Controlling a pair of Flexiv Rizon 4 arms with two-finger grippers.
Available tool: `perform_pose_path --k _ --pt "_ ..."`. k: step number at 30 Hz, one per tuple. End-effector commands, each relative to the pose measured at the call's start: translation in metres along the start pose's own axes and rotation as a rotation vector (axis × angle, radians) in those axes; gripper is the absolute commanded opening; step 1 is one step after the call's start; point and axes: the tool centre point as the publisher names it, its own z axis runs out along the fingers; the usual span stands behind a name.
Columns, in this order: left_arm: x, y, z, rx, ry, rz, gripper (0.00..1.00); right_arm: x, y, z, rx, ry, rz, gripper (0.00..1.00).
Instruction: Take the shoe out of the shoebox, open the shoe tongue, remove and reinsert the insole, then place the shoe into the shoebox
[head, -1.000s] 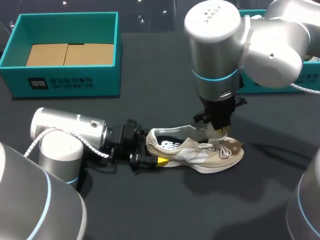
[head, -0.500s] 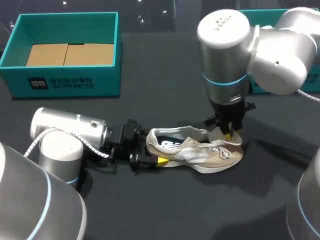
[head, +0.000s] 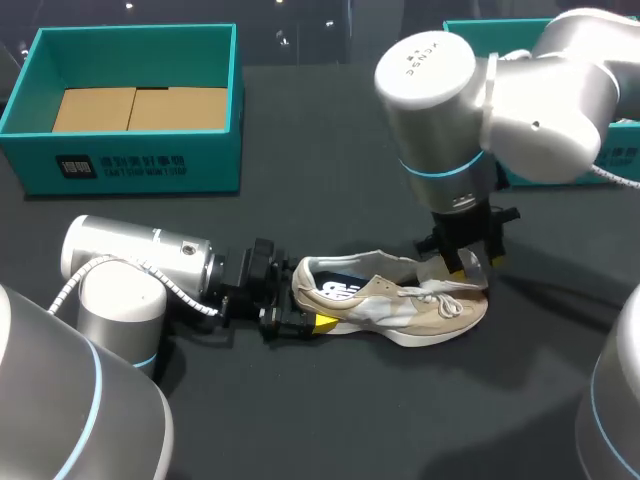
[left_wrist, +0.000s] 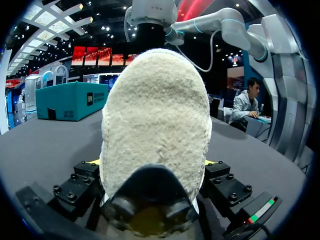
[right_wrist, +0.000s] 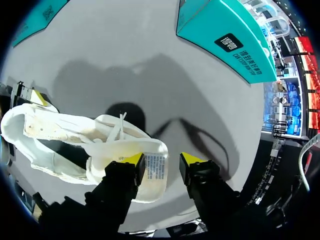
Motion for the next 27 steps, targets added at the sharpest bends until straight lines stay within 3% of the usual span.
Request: perform_pose_path --k 1,9,17,18,19,21,25,27 --pt "0.001 0.002 0.001 0.000 -0.002 0.000 0.00 0.001 -0.002 -0.044 -0.043 -0.014 -0.050 0.44" --pt "0.001 0.002 0.001 0.000 -0.002 0.000 0.00 0.030 -0.002 -0.111 -0.162 0.036 -0.304 0.42" --pt "0.001 0.002 0.001 0.000 -0.002 0.000 0.00 0.085 -0.008 -0.151 -0.210 0.033 -0.732 0.41" --pt "0.001 0.002 0.001 0.000 -0.002 0.000 0.00 0.091 -0.009 -0.152 -0.218 0.056 -0.790 0.38" --pt "0.001 0.002 0.001 0.000 -0.002 0.000 0.00 0.096 -0.010 -0.153 -0.220 0.059 -0.828 0.28" --pt "0.001 0.002 0.001 0.000 -0.002 0.000 0.00 0.104 -0.012 -0.154 -0.227 0.088 -0.894 0.00" --pt "0.001 0.002 0.001 0.000 -0.002 0.000 0.00 0.122 -0.021 -0.157 -0.287 0.166 -1.117 0.00" --pt "0.001 0.002 0.001 0.000 -0.002 0.000 0.00 0.124 -0.023 -0.157 -0.294 0.153 -1.148 0.00"
